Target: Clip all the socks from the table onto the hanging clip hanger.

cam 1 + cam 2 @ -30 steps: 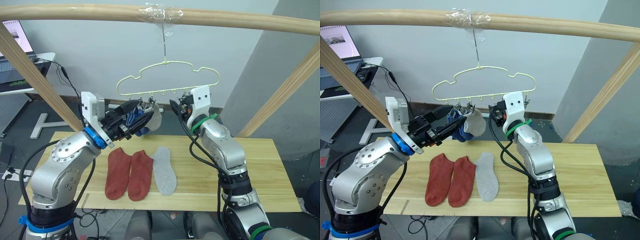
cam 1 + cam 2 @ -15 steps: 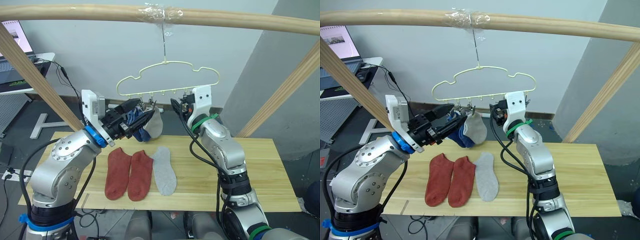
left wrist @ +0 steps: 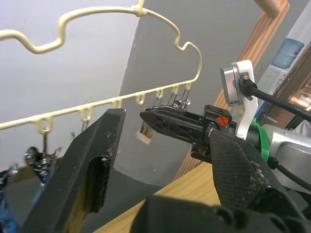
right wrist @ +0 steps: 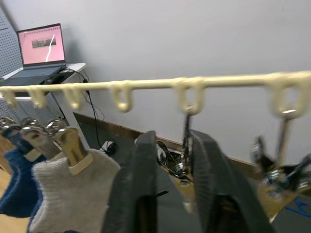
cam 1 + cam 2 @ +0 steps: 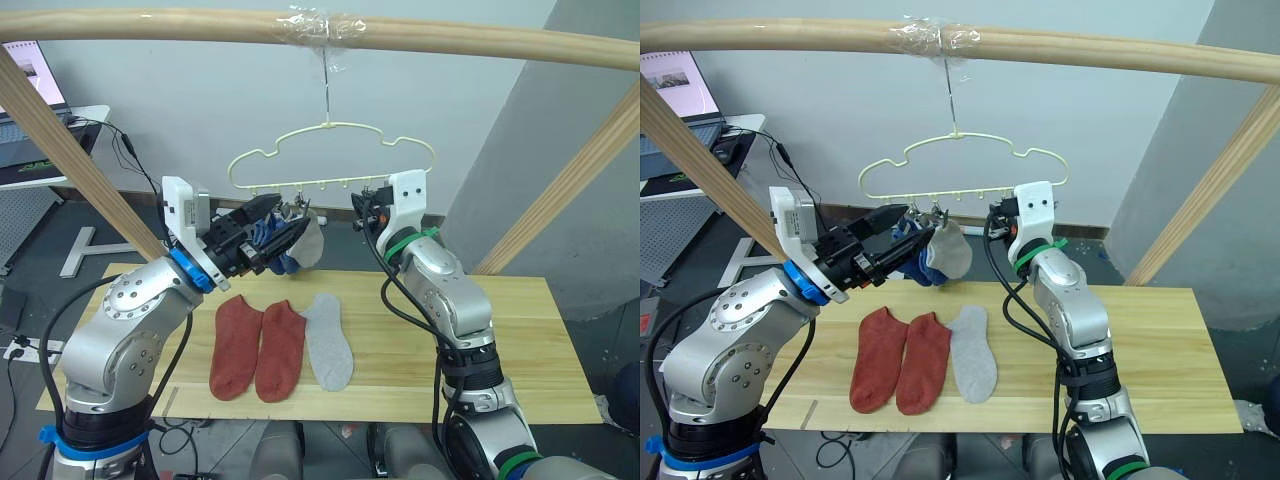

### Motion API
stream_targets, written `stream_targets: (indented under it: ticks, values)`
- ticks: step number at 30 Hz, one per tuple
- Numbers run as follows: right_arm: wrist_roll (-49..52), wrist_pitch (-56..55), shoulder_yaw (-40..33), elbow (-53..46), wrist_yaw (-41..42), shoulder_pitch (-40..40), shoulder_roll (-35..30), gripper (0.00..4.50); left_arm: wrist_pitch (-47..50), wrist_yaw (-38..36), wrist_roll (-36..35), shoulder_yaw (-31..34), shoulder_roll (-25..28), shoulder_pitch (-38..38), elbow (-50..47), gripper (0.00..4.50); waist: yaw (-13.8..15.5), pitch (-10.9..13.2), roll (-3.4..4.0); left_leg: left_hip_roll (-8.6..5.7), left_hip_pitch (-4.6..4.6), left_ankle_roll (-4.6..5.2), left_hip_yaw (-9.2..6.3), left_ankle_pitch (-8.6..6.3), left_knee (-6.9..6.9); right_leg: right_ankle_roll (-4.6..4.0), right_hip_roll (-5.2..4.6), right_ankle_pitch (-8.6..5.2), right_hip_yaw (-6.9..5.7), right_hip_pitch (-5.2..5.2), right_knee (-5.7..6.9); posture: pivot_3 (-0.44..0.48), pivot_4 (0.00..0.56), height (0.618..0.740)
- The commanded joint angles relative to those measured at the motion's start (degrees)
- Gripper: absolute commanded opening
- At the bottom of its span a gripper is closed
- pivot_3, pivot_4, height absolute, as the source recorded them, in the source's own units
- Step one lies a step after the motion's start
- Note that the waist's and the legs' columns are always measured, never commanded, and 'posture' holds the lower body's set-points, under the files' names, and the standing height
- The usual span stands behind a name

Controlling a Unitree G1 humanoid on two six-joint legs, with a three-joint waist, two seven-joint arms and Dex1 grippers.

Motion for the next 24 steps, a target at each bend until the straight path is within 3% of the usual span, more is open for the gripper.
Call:
stream_targets:
  ticks: [1, 8, 14, 21, 24]
  values:
    - [0.9, -0.5, -0.4, -1.3, -0.4, -1.4, 0.6, 0.02, -0.6, 0.3, -1.0, 0.9, -0.2, -0.6, -2.2, 3.16, 0.0, 0.0, 0.00, 0.00, 0.00, 0.00, 0.00, 0.00, 0.00, 0.00, 0.00, 0.00, 0.00, 0.00, 0.00, -0.013, 0.201, 0.740]
    - [1.6, 0.2, -1.0, -1.1, 0.1, -1.4, -0.1, 0.02, -0.8, 0.4, 0.0, 0.3, -0.1, 0.3, -2.0, 3.16, 0.0, 0.0, 0.01, 0.00, 0.00, 0.00, 0.00, 0.00, -0.01, 0.00, 0.00, 0.00, 0.00, 0.00, -0.02, -0.012, 0.204, 0.740]
    - [2.6, 1.5, -1.5, 1.3, 5.0, -3.1, -5.7, 0.02, -3.8, -3.4, 12.4, -10.8, 4.1, 7.3, 3.7, 3.16, -0.1, 0.2, 0.24, -0.02, 0.02, 0.00, 0.01, 0.00, -0.06, 0.00, -0.01, 0.00, 0.08, -0.01, -0.09, -0.027, 0.210, 0.740]
    - [3.6, 3.1, -1.8, 1.5, 6.6, -3.7, -8.1, 0.02, -14.6, -6.6, 28.0, -26.2, -1.2, 4.2, 24.9, 3.16, 0.0, 0.3, 0.35, -0.01, -0.12, 0.01, 0.11, 0.00, -0.06, -0.01, 0.00, 0.00, 0.00, -0.10, -0.15, -0.068, 0.215, 0.740]
    - [3.6, 4.1, -1.7, 0.2, 6.3, -3.0, -8.2, 0.00, -19.4, -8.5, 32.2, -30.1, -4.5, 2.3, 34.0, 3.74, -0.1, 0.3, 0.35, -0.02, -0.33, 0.01, 0.12, 0.00, -0.03, -0.01, 0.00, 0.00, -0.03, -0.23, -0.17, -0.089, 0.216, 0.740]
